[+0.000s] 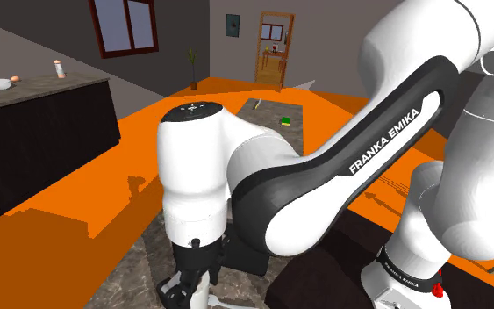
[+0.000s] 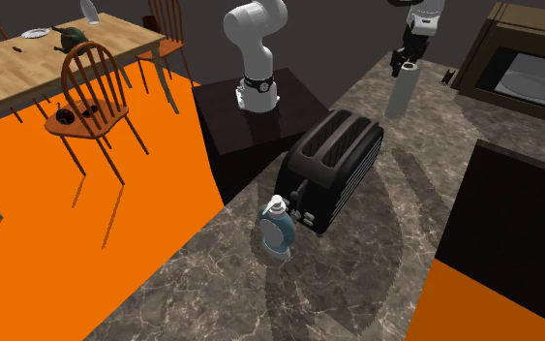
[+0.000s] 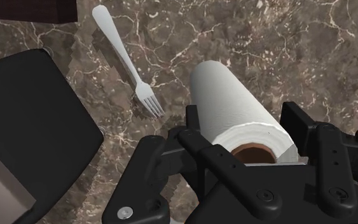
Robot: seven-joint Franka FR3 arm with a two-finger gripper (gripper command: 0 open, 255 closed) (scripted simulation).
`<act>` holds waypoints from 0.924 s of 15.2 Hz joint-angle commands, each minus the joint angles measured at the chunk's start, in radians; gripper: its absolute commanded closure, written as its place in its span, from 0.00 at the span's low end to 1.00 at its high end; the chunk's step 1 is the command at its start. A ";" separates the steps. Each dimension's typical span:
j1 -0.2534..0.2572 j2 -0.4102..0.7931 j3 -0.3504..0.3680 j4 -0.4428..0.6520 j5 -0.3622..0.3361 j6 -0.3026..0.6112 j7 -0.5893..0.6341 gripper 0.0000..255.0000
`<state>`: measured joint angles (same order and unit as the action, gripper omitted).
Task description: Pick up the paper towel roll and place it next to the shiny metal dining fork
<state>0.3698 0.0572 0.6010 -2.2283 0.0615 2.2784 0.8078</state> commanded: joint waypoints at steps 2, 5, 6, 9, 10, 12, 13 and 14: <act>0.003 0.028 -0.001 -0.018 -0.019 0.043 0.012 1.00; 0.007 0.059 -0.004 -0.031 -0.042 0.082 0.026 1.00; 0.009 0.070 -0.006 -0.035 -0.050 0.095 0.031 1.00; 0.015 0.103 -0.013 -0.045 -0.076 0.133 0.048 1.00; 0.017 0.115 -0.015 -0.048 -0.085 0.146 0.053 1.00; 0.022 0.138 -0.022 -0.053 -0.105 0.171 0.065 1.00; 0.025 0.149 -0.025 -0.055 -0.113 0.182 0.071 1.00; 0.025 0.149 -0.025 -0.055 -0.113 0.182 0.070 1.00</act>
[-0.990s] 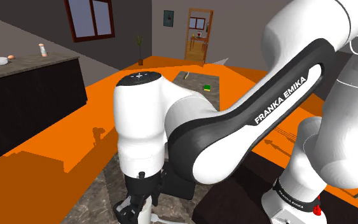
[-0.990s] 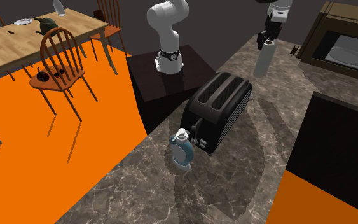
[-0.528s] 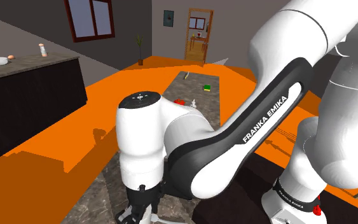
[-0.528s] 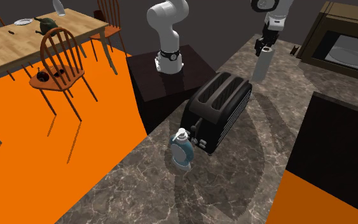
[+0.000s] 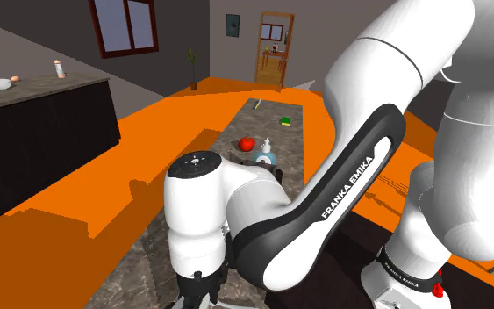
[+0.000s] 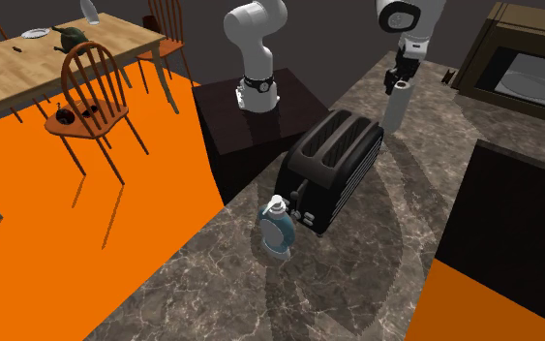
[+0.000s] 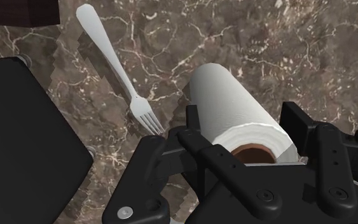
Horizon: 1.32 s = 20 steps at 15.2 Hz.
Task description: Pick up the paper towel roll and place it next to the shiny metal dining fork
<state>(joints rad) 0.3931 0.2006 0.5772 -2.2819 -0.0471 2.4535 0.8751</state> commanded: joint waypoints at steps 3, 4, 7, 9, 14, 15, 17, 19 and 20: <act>0.002 0.005 -0.001 -0.002 -0.004 0.006 0.003 1.00; 0.002 0.005 -0.001 -0.002 -0.004 0.006 0.003 1.00; 0.002 0.005 -0.001 -0.002 -0.004 0.006 0.003 1.00; 0.002 0.005 -0.001 -0.002 -0.004 0.006 0.003 0.00; -0.007 -0.024 0.007 0.004 0.020 -0.025 -0.014 0.00; -0.015 -0.053 0.014 0.012 0.043 -0.056 -0.030 0.00; -0.026 -0.102 0.022 0.028 0.079 -0.114 -0.056 0.00; -0.025 -0.102 0.021 0.028 0.080 -0.114 -0.056 0.00; -0.025 -0.102 0.021 0.028 0.080 -0.114 -0.057 0.00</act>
<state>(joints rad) 0.3681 0.1013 0.5979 -2.2551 0.0304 2.3434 0.8199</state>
